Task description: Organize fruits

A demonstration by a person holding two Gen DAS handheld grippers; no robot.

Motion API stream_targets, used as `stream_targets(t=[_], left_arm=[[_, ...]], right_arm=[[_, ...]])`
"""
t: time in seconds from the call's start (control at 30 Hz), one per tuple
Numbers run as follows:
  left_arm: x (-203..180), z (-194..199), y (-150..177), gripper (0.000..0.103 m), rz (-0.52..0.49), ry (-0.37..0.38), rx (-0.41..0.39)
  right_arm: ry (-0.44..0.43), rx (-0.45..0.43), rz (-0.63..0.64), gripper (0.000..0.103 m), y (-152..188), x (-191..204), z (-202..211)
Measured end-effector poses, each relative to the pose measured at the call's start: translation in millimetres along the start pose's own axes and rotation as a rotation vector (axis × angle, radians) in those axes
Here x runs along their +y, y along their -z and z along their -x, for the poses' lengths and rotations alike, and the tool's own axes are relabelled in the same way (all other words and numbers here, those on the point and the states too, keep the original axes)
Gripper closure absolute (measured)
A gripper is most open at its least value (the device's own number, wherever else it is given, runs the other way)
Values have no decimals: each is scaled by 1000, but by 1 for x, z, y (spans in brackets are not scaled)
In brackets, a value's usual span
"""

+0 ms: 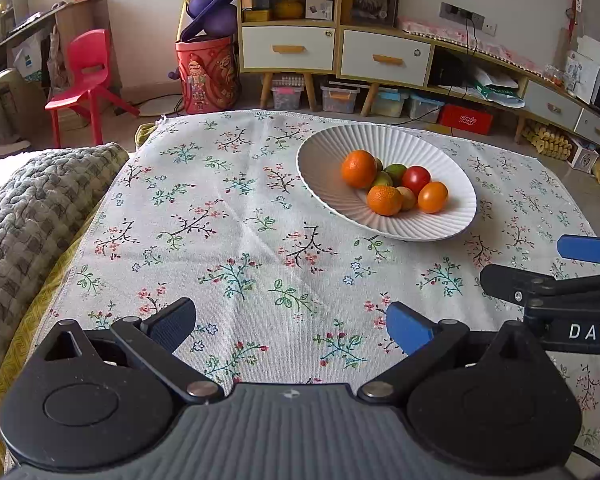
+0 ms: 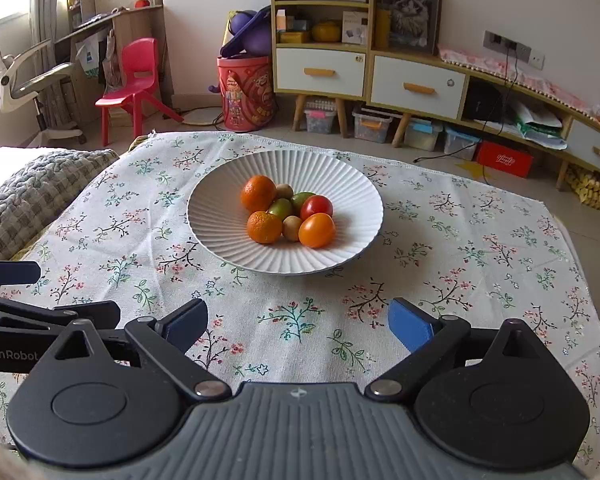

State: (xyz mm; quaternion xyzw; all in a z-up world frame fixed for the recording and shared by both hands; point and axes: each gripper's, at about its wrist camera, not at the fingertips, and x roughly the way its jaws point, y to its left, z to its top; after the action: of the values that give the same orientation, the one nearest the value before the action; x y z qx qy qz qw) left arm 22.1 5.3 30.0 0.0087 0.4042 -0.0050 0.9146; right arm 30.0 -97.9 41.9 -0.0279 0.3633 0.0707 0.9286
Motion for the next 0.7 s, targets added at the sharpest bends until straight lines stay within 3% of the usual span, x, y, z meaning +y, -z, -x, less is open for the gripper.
stream_targets(t=[0.7], left_arm=[[-2,-2,5,11,-23,-26,34]], right_arm=[[50,62,-1,2,12,5,-11]])
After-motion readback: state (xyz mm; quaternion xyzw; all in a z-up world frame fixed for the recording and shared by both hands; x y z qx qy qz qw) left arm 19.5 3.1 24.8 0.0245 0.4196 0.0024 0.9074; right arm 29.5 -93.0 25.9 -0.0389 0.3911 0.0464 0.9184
